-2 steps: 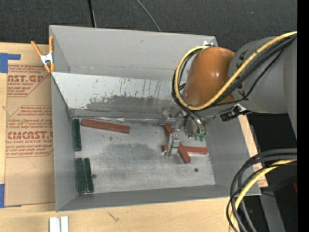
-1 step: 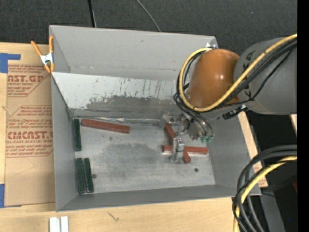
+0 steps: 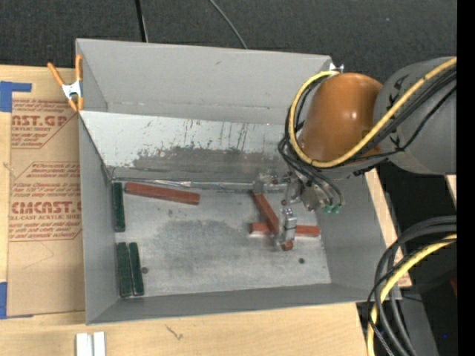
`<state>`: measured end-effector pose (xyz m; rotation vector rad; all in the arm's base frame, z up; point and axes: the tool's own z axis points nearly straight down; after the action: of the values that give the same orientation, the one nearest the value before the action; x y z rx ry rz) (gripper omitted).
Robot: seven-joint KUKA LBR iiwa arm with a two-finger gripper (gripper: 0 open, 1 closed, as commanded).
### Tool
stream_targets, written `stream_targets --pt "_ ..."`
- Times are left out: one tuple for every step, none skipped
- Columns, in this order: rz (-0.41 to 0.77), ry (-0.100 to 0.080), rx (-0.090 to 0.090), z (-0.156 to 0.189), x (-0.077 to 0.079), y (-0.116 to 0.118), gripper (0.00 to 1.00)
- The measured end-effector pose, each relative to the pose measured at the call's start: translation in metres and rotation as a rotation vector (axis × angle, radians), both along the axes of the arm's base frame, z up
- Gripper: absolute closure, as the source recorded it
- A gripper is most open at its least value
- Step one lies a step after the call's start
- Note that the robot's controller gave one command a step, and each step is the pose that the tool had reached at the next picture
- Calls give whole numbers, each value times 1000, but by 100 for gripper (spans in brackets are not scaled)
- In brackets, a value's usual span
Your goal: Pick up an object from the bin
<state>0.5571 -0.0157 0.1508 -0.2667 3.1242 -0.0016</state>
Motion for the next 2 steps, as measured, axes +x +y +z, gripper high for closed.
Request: stream_targets --pt "29 15 2 -34 -12 17 0" --pt "285 0 -1 -66 -1 -67 100"
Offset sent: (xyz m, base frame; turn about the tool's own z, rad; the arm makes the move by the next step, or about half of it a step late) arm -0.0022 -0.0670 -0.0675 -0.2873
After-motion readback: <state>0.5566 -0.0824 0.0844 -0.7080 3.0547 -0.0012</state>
